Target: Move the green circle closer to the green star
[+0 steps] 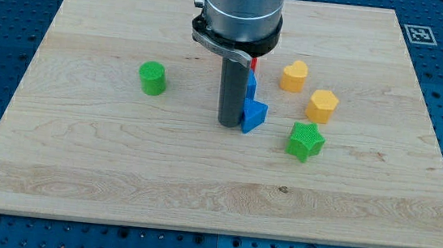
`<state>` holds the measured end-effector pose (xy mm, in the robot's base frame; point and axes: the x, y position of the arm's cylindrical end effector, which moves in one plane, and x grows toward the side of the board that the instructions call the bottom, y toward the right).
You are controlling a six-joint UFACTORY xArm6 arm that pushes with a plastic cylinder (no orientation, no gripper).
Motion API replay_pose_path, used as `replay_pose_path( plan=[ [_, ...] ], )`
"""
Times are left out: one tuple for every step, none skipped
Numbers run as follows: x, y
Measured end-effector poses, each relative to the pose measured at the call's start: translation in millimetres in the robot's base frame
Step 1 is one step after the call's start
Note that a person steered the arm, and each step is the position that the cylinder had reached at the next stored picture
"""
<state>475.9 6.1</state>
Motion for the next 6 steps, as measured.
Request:
replay_pose_path(
  plan=[
    [0,-18],
    [-3,-41],
    [-23,-41],
    [-57,-41],
    [-104,-55],
    [-114,-99]
  ],
)
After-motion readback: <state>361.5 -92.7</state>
